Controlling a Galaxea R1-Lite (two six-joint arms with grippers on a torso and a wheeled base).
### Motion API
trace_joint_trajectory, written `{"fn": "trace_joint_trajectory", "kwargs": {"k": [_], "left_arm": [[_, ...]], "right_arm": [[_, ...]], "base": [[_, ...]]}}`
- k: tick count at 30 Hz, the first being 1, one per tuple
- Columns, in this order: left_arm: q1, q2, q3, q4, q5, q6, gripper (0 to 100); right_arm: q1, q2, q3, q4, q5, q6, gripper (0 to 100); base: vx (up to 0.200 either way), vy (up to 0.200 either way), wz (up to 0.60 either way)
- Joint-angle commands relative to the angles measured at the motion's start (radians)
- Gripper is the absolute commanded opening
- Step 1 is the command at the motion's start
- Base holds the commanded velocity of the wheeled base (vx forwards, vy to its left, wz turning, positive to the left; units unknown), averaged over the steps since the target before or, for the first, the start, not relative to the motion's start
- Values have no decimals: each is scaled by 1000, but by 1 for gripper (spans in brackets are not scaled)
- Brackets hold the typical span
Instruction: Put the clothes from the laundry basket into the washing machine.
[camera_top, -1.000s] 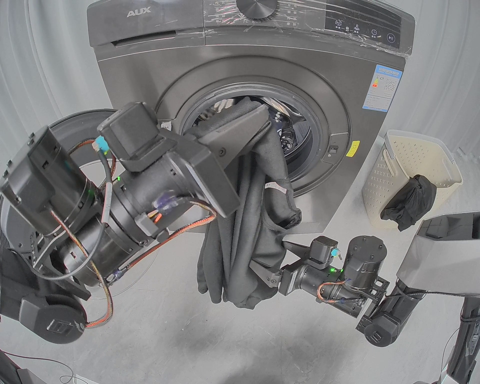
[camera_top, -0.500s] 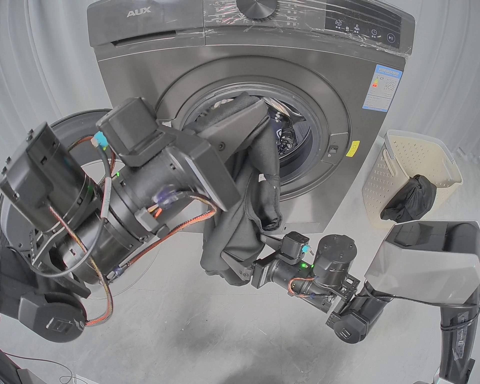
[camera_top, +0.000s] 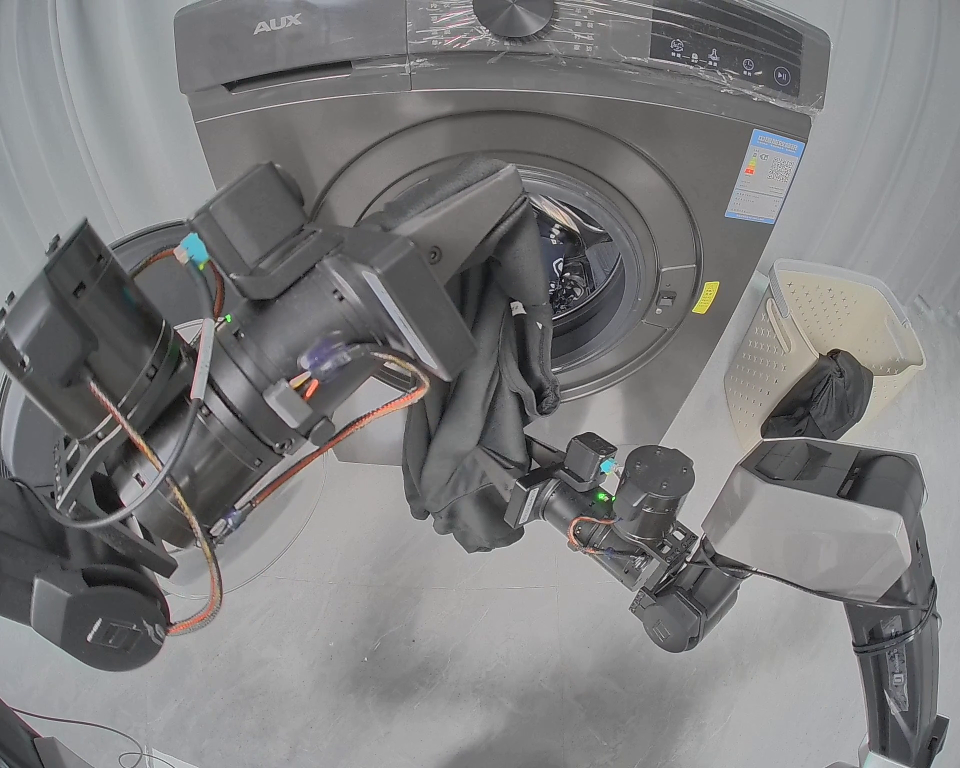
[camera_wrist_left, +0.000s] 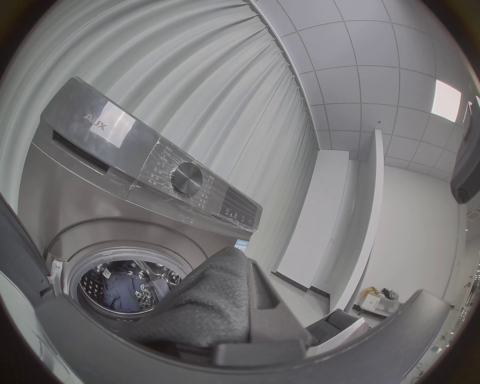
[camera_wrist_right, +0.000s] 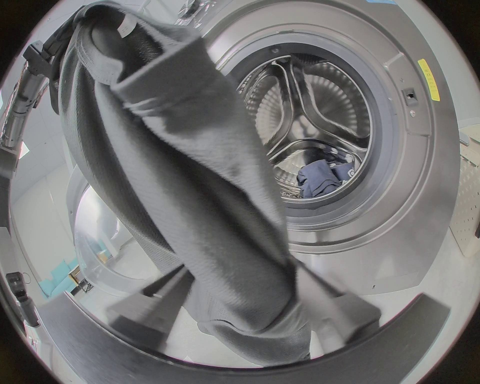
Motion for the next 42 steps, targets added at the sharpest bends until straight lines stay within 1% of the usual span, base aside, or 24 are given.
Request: {"fn": "trace_joint_trajectory", "kwargs": {"k": [1, 2, 4, 6, 9, 12, 15, 16, 21, 25, 27, 29, 30, 31, 33, 36, 40, 41, 42], "left_arm": [[8, -6, 9, -1, 0, -2, 0], [11, -6, 12, -1, 2, -4, 0], [39, -8, 21, -2, 25, -11, 0], [62, -6, 23, -4, 40, -11, 0], [86, -6, 23, -1, 42, -13, 0], [90, -9, 32, 1, 43, -13, 0], [82, -8, 38, 1, 42, -11, 0], [80, -5, 35, 1, 42, -11, 0], [79, 5, 15, 1, 40, -11, 0], [76, 5, 4, 12, 40, -11, 0], [70, 3, 1, 12, 40, -11, 0], [63, 0, 1, 12, 40, -11, 0], [63, 0, 1, 12, 40, -11, 0], [45, -3, 1, 12, 42, -11, 0], [34, -8, 4, 12, 42, -11, 0], [16, -12, 7, 12, 43, -11, 0], [14, -20, 6, 13, 43, -11, 0], [14, -20, 6, 13, 43, -11, 0], [13, -20, 4, 13, 42, -11, 0]], "right_arm": [[-17, -2, 2, -2, 0, 5, 0], [-24, -7, 2, -2, 1, 5, 0], [-39, -28, 3, -2, 1, 5, 0], [-43, -48, 13, -2, 3, 5, 0], [-47, -94, 46, -2, 6, 6, 0], [-36, -145, 105, -2, 9, 9, 0], [-22, -146, 145, -2, 11, 9, 0], [-16, -142, 155, -2, 12, 8, 100], [26, -119, 178, -3, 12, 8, 100], [62, -116, 214, -3, 37, 9, 100], [81, -102, 201, -2, 44, 8, 100], [93, -76, 154, -2, 46, 8, 100], [95, -73, 148, -2, 44, 8, 100], [96, -37, 83, -2, 43, 8, 100], [96, -13, 34, -2, 40, 6, 100], [87, 30, -44, -2, 37, 0, 100], [72, 73, -151, 0, 34, 2, 100], [72, 73, -151, 0, 34, 2, 100], [64, 91, -204, 0, 32, 2, 100]], "base": [[0, 0, 0], [0, 0, 0], [0, 0, 0], [0, 0, 0], [0, 0, 0], [0, 0, 0], [0, 0, 0], [0, 0, 0], [0, 0, 0], [0, 0, 0], [0, 0, 0], [0, 0, 0], [0, 0, 0], [0, 0, 0], [0, 0, 0], [0, 0, 0], [0, 0, 0], [0, 0, 0], [0, 0, 0]]}}
